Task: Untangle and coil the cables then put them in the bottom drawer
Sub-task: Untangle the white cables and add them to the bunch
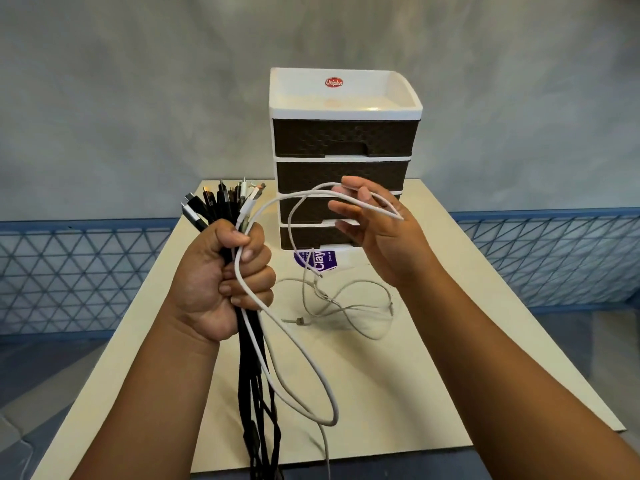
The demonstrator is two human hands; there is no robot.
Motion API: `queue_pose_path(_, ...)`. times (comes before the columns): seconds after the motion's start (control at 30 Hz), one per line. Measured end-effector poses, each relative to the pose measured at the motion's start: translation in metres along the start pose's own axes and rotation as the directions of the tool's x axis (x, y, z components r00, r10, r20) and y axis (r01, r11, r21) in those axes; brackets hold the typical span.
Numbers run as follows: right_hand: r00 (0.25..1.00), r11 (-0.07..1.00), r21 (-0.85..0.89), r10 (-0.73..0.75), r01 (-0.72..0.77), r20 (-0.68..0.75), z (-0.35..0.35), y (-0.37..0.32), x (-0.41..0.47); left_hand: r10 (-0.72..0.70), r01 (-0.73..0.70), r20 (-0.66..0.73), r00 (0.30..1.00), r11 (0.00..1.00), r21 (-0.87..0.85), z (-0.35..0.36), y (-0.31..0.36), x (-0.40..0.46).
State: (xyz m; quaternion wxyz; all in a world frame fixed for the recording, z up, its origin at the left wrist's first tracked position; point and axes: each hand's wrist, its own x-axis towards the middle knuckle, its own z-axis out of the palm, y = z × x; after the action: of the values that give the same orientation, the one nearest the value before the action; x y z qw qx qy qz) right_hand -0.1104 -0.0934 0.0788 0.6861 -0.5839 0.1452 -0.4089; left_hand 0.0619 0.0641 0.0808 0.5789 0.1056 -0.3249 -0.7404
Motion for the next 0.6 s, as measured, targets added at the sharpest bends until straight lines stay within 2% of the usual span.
queue_pose_path(0.07,1.0,0.966,-0.259,-0.003,0.009,0.023,-0.004,-0.008,-0.008,0.006,-0.006,-0.007,1.0,1.0,-0.001,0.004,-0.006,-0.002)
queue_pose_path(0.13,0.991,0.85,-0.521,0.127,-0.082,0.051,-0.013,-0.008,-0.018,0.016,-0.016,-0.018,1.0,1.0,0.01,0.009,-0.014,-0.006)
queue_pose_path(0.2,0.955,0.737,-0.65,0.292,-0.186,0.057,-0.02,-0.001,-0.032,0.032,-0.031,-0.05,0.998,0.999,0.029,0.013,-0.022,-0.011)
queue_pose_path(0.27,0.944,0.683,-0.692,0.33,-0.236,0.003,-0.029,0.01,-0.051,0.054,-0.046,-0.099,0.994,0.996,0.081,0.02,-0.032,-0.017)
queue_pose_path(0.37,0.934,0.714,-0.618,0.343,-0.327,-0.098,-0.041,0.026,-0.081,0.118,-0.075,-0.212,0.97,0.976,0.203,0.036,-0.053,-0.028)
queue_pose_path(0.47,0.914,0.831,-0.382,0.376,-0.405,-0.151,-0.047,0.029,-0.105,0.191,-0.071,-0.344,0.919,0.941,0.331,0.055,-0.076,-0.038)
queue_pose_path(0.6,0.957,0.942,-0.174,0.276,-0.287,-0.088,-0.039,0.02,-0.122,0.205,-0.068,-0.381,0.901,0.937,0.344,0.073,-0.102,-0.051)
